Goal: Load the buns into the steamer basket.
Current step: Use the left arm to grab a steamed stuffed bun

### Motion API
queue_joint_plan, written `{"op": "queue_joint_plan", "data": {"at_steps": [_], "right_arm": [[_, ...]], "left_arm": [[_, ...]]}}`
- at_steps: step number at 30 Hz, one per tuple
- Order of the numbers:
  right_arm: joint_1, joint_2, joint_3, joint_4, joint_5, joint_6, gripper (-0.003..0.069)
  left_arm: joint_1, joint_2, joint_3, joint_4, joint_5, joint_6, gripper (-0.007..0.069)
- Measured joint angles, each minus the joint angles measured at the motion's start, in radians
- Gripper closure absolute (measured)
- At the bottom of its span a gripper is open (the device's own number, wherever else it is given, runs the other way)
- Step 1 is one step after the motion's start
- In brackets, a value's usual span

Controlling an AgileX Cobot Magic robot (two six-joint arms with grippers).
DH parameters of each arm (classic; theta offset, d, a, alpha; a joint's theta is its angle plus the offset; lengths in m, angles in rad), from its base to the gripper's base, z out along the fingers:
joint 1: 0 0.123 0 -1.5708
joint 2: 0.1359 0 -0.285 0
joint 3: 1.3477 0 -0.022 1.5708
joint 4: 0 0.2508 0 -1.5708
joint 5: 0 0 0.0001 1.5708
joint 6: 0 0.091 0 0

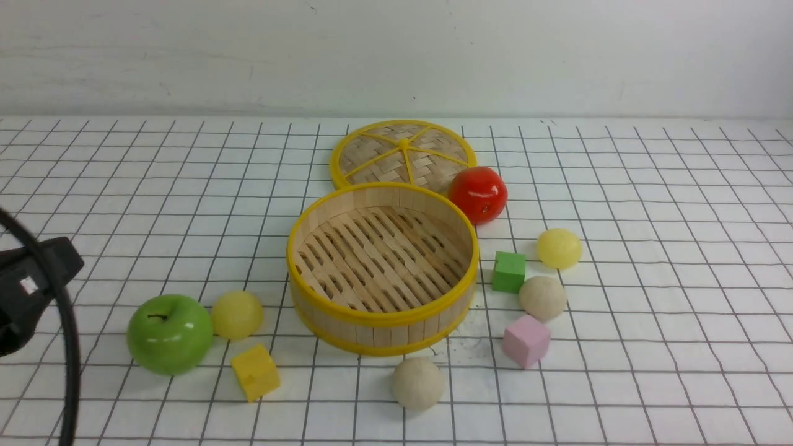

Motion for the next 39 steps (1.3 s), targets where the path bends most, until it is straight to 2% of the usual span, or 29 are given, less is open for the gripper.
{"op": "queue_joint_plan", "data": {"at_steps": [3,8,12,13,14,17,19,21,22,23,24,26,39], "right_arm": [[0.0,0.0,0.0,0.0,0.0,0.0,0.0419],[0.0,0.0,0.0,0.0,0.0,0.0,0.0419],[0.0,0.0,0.0,0.0,0.0,0.0,0.0419],[0.0,0.0,0.0,0.0,0.0,0.0,0.0419],[0.0,0.0,0.0,0.0,0.0,0.0,0.0419],[0.0,0.0,0.0,0.0,0.0,0.0,0.0419],[0.0,0.0,0.0,0.0,0.0,0.0,0.0419],[0.0,0.0,0.0,0.0,0.0,0.0,0.0419],[0.0,0.0,0.0,0.0,0.0,0.0,0.0419],[0.0,0.0,0.0,0.0,0.0,0.0,0.0419],[0.0,0.0,0.0,0.0,0.0,0.0,0.0419],[0.0,0.0,0.0,0.0,0.0,0.0,0.0419],[0.0,0.0,0.0,0.0,0.0,0.0,0.0419]], "left_arm": [[0.0,0.062,-0.016,-0.005,0.036,0.001,0.0386],[0.0,0.294,-0.21,0.02,0.297,0.02,0.0386],[0.0,0.488,-0.401,0.063,0.498,0.088,0.0386],[0.0,0.499,-0.411,0.065,0.509,0.098,0.0386],[0.0,0.598,-0.505,0.073,0.599,0.152,0.0386],[-0.017,0.737,-0.626,0.095,0.694,0.228,0.0386],[-0.051,0.854,-0.717,0.162,0.746,0.267,0.0386],[-0.079,0.905,-0.755,0.214,0.762,0.271,0.0386],[-0.103,0.959,-0.795,0.282,0.773,0.261,0.0386],[-0.107,0.959,-0.795,0.282,0.773,0.258,0.0386],[-0.135,1.027,-0.842,0.365,0.773,0.223,0.0386],[-0.153,1.078,-0.873,0.409,0.76,0.191,0.0386],[-0.156,1.257,-0.895,0.522,0.637,0.139,0.0386]]}}
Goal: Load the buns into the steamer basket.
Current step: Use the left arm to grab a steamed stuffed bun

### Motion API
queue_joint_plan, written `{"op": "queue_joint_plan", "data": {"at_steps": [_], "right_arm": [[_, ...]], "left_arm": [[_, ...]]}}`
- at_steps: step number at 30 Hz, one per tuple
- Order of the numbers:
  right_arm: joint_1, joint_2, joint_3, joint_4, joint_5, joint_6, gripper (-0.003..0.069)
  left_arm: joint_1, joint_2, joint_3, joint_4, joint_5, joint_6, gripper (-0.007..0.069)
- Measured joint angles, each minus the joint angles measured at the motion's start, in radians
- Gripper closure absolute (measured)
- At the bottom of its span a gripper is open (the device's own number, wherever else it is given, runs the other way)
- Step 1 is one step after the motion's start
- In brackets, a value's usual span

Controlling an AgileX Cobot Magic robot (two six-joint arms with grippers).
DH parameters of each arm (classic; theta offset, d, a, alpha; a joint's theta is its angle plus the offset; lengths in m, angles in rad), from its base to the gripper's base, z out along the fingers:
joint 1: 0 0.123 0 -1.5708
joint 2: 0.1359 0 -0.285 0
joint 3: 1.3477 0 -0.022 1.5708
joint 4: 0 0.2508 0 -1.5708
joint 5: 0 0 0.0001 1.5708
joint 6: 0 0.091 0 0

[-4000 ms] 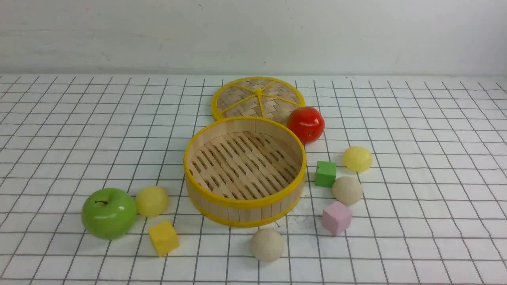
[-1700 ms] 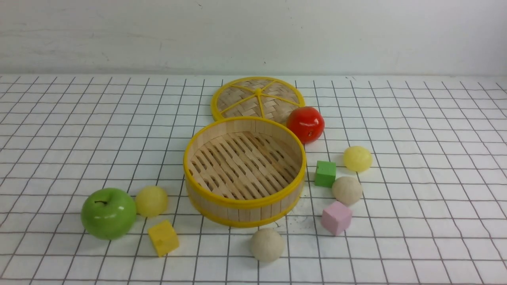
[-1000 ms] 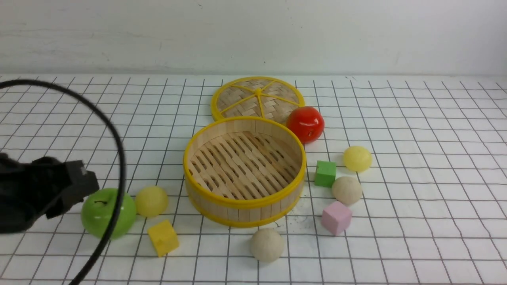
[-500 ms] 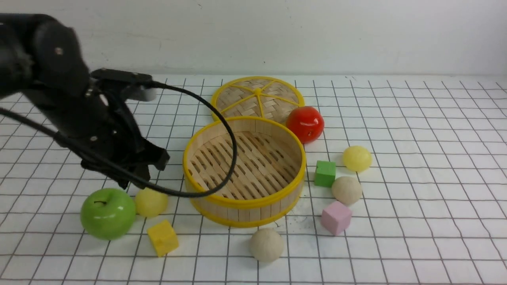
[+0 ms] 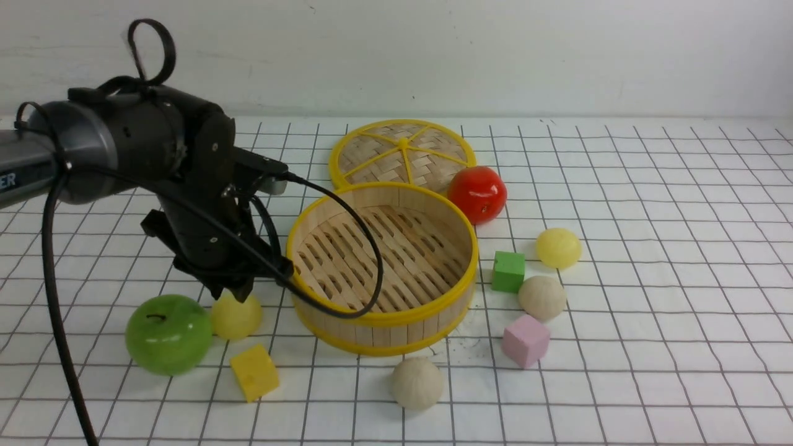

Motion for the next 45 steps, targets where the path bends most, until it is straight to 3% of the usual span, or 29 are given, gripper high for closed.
{"op": "queue_joint_plan", "data": {"at_steps": [18,22,27,45], "right_arm": [[0.0,0.0,0.0,0.0,0.0,0.0,0.0419],[0.0,0.0,0.0,0.0,0.0,0.0,0.0419],[0.0,0.0,0.0,0.0,0.0,0.0,0.0419],[0.0,0.0,0.0,0.0,0.0,0.0,0.0419]], "left_arm": [[0.0,0.075,-0.006,0.017,-0.043,-0.046,0.0389],[0.0,0.075,-0.006,0.001,-0.028,-0.046,0.0441],[0.0,0.075,-0.006,-0.006,-0.02,-0.046,0.0631],[0.001,-0.019,-0.006,-0.045,0.003,-0.021,0.0638]]}}
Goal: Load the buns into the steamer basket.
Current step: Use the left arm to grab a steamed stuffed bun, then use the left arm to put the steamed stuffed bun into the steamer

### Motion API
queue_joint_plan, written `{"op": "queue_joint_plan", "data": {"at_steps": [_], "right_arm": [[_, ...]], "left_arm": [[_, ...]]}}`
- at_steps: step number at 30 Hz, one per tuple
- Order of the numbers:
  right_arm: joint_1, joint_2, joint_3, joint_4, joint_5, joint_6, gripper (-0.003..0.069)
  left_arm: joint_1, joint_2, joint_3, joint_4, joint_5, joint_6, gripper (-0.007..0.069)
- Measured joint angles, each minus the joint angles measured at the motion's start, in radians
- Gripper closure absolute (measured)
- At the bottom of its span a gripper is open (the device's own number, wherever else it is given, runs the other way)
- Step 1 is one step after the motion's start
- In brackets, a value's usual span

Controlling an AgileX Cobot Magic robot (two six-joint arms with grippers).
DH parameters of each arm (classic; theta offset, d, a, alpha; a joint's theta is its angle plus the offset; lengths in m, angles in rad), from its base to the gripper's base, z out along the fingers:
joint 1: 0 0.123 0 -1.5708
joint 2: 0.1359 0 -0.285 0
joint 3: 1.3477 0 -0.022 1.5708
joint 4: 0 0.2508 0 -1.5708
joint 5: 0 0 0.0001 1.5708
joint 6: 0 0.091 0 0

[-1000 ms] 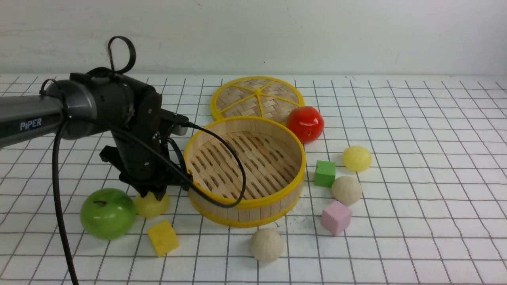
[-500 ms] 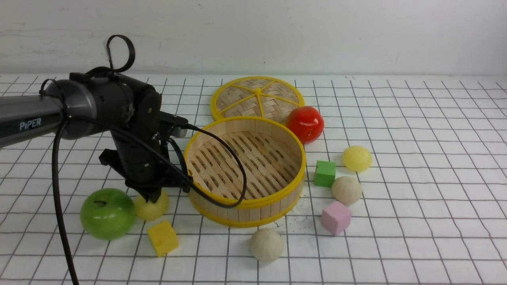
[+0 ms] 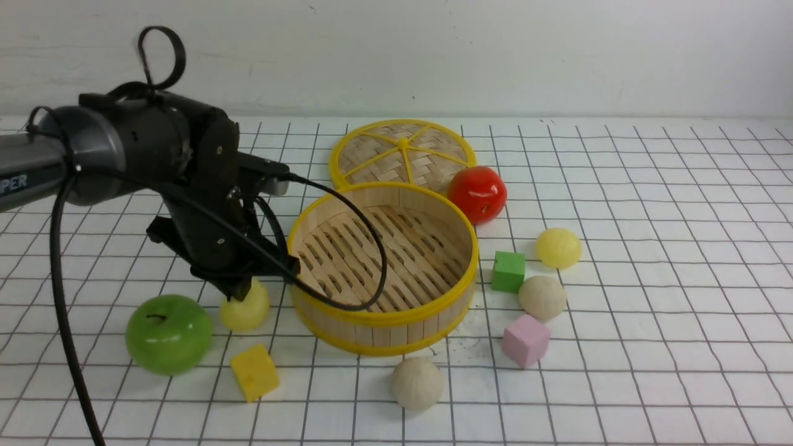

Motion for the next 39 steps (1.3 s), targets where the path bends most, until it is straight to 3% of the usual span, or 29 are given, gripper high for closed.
{"op": "queue_joint_plan", "data": {"at_steps": [12,17,28,34,39], "right_arm": [[0.0,0.0,0.0,0.0,0.0,0.0,0.0419],[0.0,0.0,0.0,0.0,0.0,0.0,0.0419],[0.0,0.0,0.0,0.0,0.0,0.0,0.0419],[0.0,0.0,0.0,0.0,0.0,0.0,0.0419],[0.0,0.0,0.0,0.0,0.0,0.0,0.0419]], "left_arm": [[0.0,-0.11,-0.026,-0.199,-0.031,0.073,0.0638],[-0.024,-0.099,-0.038,-0.313,-0.11,0.119,0.0638],[-0.052,0.032,-0.04,-0.34,-0.255,0.126,0.0631],[-0.052,0.032,-0.04,-0.348,-0.258,0.126,0.0604],[-0.052,0.032,-0.04,-0.348,-0.222,0.116,0.0527]]}}
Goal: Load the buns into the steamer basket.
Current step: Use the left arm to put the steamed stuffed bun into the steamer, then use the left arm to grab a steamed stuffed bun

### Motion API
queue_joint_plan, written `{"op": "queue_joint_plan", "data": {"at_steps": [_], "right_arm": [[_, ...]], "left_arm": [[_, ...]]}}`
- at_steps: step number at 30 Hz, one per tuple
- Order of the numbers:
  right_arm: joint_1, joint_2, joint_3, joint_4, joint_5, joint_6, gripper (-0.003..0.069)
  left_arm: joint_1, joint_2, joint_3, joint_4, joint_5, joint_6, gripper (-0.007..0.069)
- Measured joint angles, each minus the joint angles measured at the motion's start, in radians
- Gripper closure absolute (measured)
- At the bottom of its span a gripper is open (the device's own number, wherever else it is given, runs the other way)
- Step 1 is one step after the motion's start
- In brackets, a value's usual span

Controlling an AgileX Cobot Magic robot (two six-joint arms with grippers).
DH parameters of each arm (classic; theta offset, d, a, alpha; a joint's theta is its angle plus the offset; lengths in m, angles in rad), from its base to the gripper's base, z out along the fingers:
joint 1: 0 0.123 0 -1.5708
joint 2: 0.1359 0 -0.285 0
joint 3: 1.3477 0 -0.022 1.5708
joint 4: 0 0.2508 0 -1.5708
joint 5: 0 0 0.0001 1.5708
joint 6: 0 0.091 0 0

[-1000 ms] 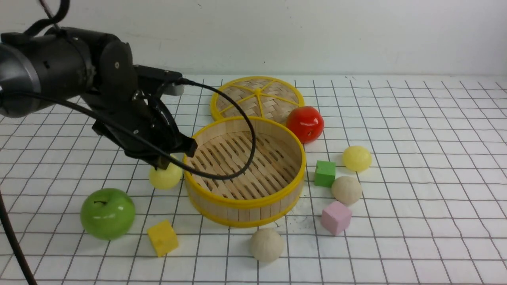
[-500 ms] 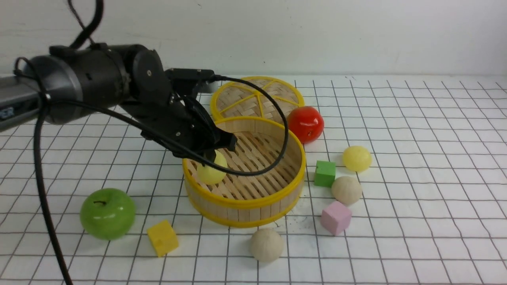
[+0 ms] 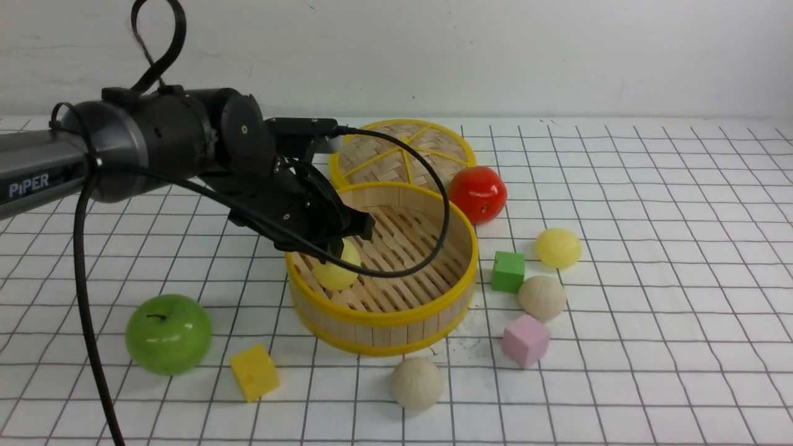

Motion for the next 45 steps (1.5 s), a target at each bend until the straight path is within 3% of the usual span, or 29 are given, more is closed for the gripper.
{"op": "queue_joint_plan", "data": {"at_steps": [9,12,18,22,28,30,35,36,37,39,45], "right_arm": [[0.0,0.0,0.0,0.0,0.0,0.0,0.0419],[0.0,0.0,0.0,0.0,0.0,0.0,0.0419],[0.0,0.0,0.0,0.0,0.0,0.0,0.0419],[0.0,0.0,0.0,0.0,0.0,0.0,0.0419],[0.0,0.0,0.0,0.0,0.0,0.0,0.0419],[0.0,0.0,0.0,0.0,0.0,0.0,0.0419],[0.0,0.0,0.0,0.0,0.0,0.0,0.0419],[0.0,0.0,0.0,0.0,0.0,0.0,0.0419],[0.0,0.0,0.0,0.0,0.0,0.0,0.0419],[0.0,0.0,0.0,0.0,0.0,0.0,0.0419],[0.0,0.0,0.0,0.0,0.0,0.0,0.0419]], "left_arm": [[0.0,-0.038,0.0,0.001,0.065,-0.043,0.0298],[0.0,-0.072,0.0,0.002,0.132,-0.043,0.0263],[0.0,-0.121,0.0,-0.011,0.317,-0.043,0.0255],[0.0,-0.131,0.0,-0.064,0.538,-0.026,0.0253],[-0.026,-0.131,0.0,-0.168,0.57,-0.016,0.0253],[-0.084,-0.131,0.0,-0.157,0.565,-0.022,0.0253],[-0.27,-0.128,0.0,0.013,0.418,-0.191,0.0253],[-0.338,-0.117,0.0,0.125,0.343,-0.312,0.0253],[-0.338,-0.116,0.0,0.136,0.336,-0.323,0.0253],[-0.389,-0.089,0.0,0.269,0.277,-0.462,0.0253],[-0.397,-0.022,0.0,0.362,0.231,-0.548,0.0265]]}}
